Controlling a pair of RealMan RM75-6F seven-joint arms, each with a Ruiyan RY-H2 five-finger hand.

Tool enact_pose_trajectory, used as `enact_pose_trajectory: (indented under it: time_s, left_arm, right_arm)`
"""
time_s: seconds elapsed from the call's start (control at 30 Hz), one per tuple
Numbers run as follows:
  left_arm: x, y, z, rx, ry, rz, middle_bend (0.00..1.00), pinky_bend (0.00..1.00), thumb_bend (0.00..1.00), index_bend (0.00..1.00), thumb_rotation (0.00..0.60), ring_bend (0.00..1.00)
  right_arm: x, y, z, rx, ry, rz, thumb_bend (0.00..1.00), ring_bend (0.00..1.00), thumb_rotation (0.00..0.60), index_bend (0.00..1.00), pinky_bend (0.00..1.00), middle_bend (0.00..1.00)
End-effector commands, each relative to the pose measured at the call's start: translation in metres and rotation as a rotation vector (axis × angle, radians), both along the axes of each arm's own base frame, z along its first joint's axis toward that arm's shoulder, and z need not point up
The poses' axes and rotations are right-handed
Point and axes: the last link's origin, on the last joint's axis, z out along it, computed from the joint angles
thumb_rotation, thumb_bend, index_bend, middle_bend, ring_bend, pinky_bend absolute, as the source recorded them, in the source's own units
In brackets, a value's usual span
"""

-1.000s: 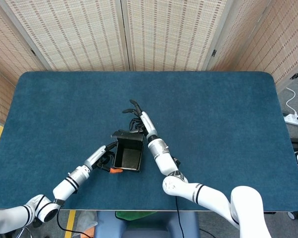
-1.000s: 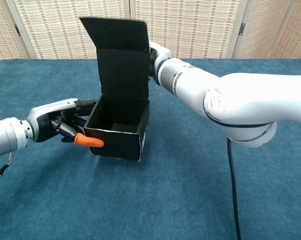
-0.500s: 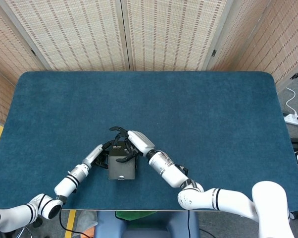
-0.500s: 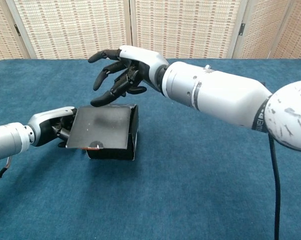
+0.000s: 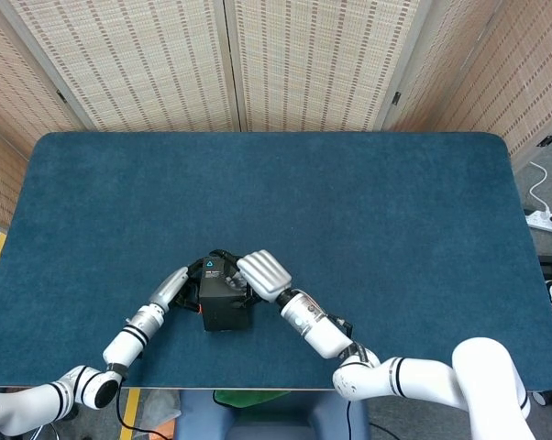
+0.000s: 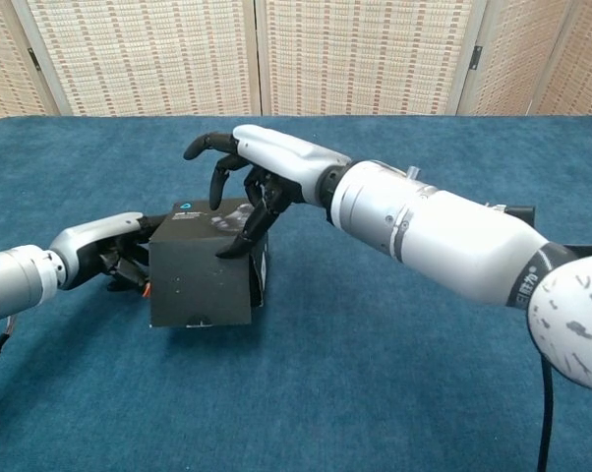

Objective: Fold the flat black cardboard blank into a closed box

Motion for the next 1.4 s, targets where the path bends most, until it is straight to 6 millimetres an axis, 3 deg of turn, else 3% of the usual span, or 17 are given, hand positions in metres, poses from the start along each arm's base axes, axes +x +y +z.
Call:
enact_pose_trajectory:
  time_s: [0.03,0.3,0.57,0.73,0.87,1.07,1.23,1.4]
  left_arm:
    - [0.001,-0.005,0.004,0.011,0.05,-0.042,0.16,0.92,0.19,0.01,0.6,0.69]
    - [0.003,-0.009,0.011,0.042,0.149,-0.124,0.1,0.92,0.19,0.0,0.6,0.69]
    - [-0.006,-0.008,0.042,0.085,0.363,-0.198,0.01,0.92,0.19,0.0,0.6,0.66]
    - [-0.011,-0.011,0.065,0.137,0.398,-0.174,0.0,0.92,0.19,0.0,0.6,0.66]
    - [-0.012,-0.014,0.083,0.182,0.372,-0.157,0.0,0.92,0.19,0.0,0.6,0.65]
    - [-0.009,-0.022,0.104,0.253,0.357,-0.184,0.0,0.92,0.19,0.0,0.6,0.65]
    - [-0.007,-0.027,0.109,0.27,0.373,-0.204,0.0,0.92,0.19,0.0,0.6,0.65]
    - [-0.008,-0.03,0.109,0.269,0.392,-0.213,0.0,0.92,0.19,0.0,0.6,0.65]
  right_arm:
    - [-0.003,0.002,-0.003,-0.017,0.012,0.016,0.0,0.74,0.6,0.17,1.0,0.37]
    - [-0.008,0.002,-0.009,-0.032,0.041,0.036,0.0,0.74,0.6,0.17,1.0,0.37]
    - [-0.017,0.006,-0.019,-0.112,0.118,0.133,0.0,0.74,0.6,0.2,1.0,0.38]
    - [-0.022,0.009,-0.024,-0.21,0.175,0.252,0.0,0.75,0.6,0.28,1.0,0.44]
    - [-0.027,0.011,-0.029,-0.275,0.21,0.337,0.01,0.77,0.6,0.42,1.0,0.56]
    - [-0.036,0.011,-0.04,-0.342,0.279,0.426,0.15,0.77,0.6,0.58,1.0,0.73]
    - [-0.036,0.01,-0.043,-0.345,0.273,0.409,0.18,0.77,0.6,0.6,1.0,0.73]
    - [-0.032,0.009,-0.034,-0.388,0.231,0.403,0.18,0.77,0.6,0.6,1.0,0.68]
